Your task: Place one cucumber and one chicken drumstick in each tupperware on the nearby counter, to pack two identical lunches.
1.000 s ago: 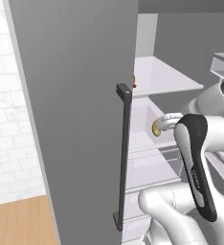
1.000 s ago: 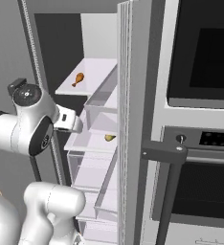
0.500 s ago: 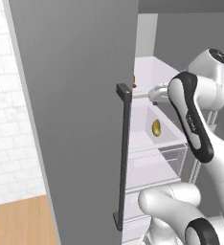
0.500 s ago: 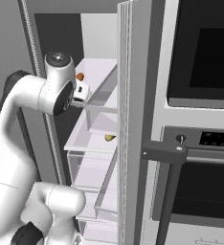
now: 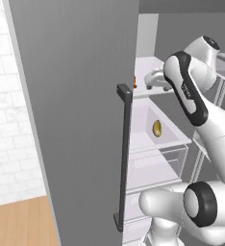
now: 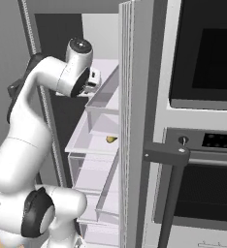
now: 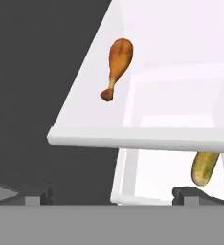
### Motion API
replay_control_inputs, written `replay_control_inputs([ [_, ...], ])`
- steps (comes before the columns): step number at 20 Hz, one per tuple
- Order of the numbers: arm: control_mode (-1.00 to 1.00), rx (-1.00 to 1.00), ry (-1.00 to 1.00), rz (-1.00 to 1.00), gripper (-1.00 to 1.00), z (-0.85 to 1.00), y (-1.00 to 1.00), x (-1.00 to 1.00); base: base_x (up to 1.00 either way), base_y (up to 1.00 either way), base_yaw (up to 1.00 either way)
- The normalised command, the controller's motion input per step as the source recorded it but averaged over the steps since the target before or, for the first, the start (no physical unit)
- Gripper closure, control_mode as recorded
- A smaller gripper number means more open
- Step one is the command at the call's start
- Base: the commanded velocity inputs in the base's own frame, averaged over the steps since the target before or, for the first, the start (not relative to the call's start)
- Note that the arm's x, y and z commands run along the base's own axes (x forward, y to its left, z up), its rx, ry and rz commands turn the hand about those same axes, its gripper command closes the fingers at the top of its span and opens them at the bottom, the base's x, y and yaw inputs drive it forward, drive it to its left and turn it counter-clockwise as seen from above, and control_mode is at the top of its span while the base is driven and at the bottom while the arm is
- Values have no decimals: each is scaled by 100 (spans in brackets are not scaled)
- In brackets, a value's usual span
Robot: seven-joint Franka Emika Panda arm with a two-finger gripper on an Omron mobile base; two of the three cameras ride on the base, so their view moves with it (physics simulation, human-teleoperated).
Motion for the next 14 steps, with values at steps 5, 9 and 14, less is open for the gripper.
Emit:
replay_control_inputs([
  [5, -100, 9, 0, 14, -100, 21, 6, 81, 0, 0, 0],
  [9, -100, 2, -2, 9, -100, 2, 13, 65, 0, 0, 0],
  [14, -100, 0, -1, 0, -100, -5, 12, 47, 0, 0, 0],
])
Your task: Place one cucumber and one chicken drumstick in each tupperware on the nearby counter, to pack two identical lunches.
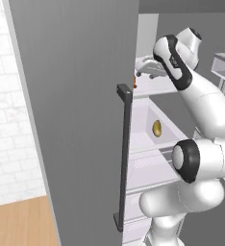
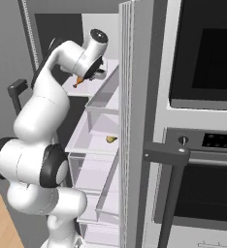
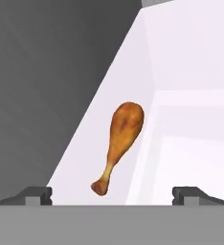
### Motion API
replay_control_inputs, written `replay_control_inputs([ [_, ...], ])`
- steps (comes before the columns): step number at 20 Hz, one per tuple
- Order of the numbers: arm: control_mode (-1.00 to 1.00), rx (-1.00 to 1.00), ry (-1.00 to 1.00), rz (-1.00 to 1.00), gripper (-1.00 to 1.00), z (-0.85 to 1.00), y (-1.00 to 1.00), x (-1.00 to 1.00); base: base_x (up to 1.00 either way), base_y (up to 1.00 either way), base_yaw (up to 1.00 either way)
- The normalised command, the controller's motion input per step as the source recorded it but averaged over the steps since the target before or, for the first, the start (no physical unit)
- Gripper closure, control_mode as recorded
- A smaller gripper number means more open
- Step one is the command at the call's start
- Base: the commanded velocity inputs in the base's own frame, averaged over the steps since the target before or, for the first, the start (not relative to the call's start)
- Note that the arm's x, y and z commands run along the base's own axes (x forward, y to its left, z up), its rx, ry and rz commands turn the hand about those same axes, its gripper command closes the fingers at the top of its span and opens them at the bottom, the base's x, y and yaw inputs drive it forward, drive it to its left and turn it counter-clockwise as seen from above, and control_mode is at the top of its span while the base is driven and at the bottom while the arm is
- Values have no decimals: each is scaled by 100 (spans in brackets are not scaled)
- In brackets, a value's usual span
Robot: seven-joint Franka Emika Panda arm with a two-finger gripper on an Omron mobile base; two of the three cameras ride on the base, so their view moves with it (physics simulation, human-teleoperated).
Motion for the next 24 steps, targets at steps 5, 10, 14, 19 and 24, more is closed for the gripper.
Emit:
replay_control_inputs([
  [5, -100, 0, 1, 0, -100, -27, 33, 16, 0, 0, 0],
  [10, -100, 0, 0, 0, -100, -17, 11, 47, 0, 0, 0],
  [14, -100, 0, 2, 0, -100, -14, -10, 50, 0, 0, 0],
  [19, -100, 0, 3, 0, -100, -11, 0, 52, 0, 0, 0],
  [24, -100, 1, 8, 0, -100, -9, 0, 21, 0, 0, 0],
])
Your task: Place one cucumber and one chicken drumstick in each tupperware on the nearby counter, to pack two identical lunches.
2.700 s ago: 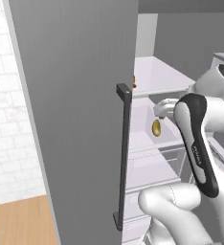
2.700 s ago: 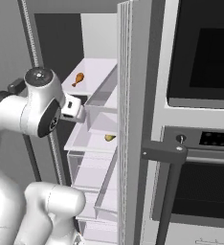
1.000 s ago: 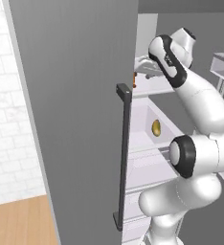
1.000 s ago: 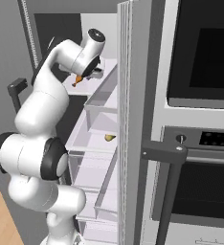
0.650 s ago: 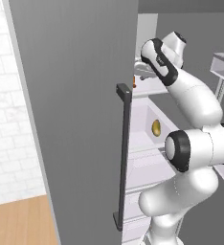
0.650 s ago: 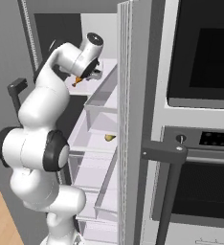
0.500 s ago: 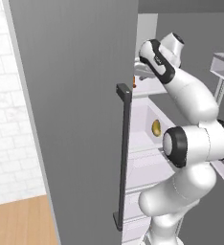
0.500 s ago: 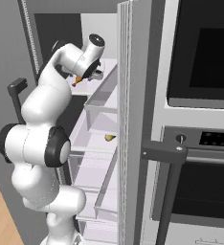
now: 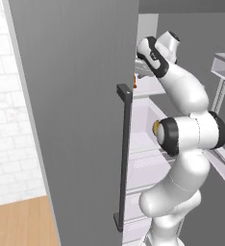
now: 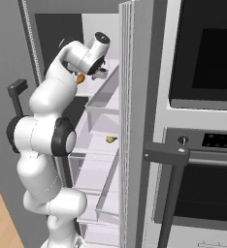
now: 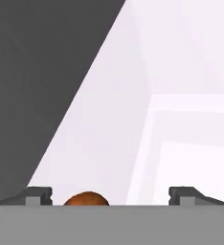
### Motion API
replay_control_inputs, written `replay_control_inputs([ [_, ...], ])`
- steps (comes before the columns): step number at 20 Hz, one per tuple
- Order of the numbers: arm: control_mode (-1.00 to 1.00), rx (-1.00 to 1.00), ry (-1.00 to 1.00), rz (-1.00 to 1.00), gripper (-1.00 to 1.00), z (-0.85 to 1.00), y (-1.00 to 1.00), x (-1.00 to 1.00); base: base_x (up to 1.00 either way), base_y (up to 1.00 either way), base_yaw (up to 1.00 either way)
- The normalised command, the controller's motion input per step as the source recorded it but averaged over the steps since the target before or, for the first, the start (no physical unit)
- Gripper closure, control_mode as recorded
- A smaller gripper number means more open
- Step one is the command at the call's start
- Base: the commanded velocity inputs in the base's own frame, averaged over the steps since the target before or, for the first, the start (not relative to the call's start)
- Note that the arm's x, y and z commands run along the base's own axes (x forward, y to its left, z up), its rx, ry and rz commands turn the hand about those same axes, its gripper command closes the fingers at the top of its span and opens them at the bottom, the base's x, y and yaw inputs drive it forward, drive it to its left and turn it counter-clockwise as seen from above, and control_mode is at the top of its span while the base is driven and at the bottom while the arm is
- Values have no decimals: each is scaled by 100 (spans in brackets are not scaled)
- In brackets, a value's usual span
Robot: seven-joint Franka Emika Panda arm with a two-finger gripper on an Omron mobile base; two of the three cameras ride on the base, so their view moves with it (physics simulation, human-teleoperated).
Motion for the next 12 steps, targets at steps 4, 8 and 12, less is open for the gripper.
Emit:
replay_control_inputs([
  [4, -100, 2, 10, 0, -100, -20, 5, -29, 0, 0, 0],
  [8, -100, -6, 1, 0, -100, -19, 37, -22, 0, 0, 0],
  [12, -100, -5, -3, 0, -100, -22, 14, -9, 0, 0, 0],
])
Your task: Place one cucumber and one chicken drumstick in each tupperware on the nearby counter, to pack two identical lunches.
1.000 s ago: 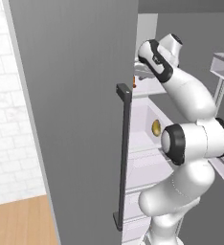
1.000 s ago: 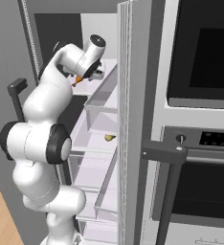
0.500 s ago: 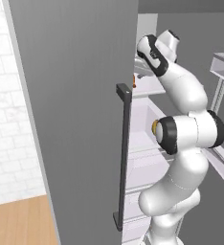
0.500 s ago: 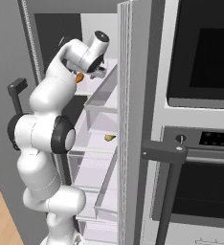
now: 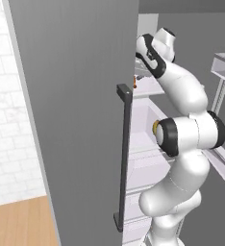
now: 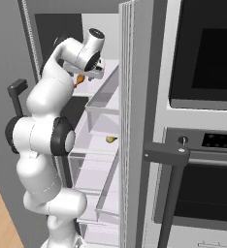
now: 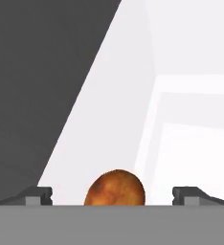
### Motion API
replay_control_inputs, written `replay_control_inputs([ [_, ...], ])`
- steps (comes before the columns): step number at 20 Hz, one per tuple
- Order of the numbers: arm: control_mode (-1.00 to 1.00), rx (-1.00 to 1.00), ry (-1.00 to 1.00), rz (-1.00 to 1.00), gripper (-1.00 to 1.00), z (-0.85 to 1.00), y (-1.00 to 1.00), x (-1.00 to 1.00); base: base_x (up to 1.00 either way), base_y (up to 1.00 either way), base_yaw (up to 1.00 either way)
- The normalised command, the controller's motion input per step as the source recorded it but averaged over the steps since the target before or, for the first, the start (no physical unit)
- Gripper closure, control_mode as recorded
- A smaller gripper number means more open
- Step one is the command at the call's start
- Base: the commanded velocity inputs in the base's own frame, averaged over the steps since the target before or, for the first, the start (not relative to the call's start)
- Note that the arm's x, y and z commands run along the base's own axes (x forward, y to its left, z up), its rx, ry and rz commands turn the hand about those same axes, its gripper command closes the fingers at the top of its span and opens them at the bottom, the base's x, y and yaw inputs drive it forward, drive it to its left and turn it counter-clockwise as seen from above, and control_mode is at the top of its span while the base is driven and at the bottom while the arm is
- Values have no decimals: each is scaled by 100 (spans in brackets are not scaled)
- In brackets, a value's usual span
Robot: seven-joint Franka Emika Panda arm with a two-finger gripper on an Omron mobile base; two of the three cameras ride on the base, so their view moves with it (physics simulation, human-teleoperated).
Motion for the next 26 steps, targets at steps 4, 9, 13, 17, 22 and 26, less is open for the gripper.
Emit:
replay_control_inputs([
  [4, -100, 0, 0, 1, -100, -29, 0, 0, 0, 0, 0],
  [9, -100, 0, 0, 3, 100, -26, 0, 0, 0, 0, 0],
  [13, -100, 0, 0, 4, 100, -3, 0, 0, 0, 0, 0],
  [17, -100, 0, 0, 4, 100, 0, 0, 0, 0, 0, 0],
  [22, -100, 1, -4, 1, 100, 6, -10, 0, 0, 0, 0],
  [26, -100, 0, -26, 0, 100, 13, -10, -18, 0, 0, 0],
])
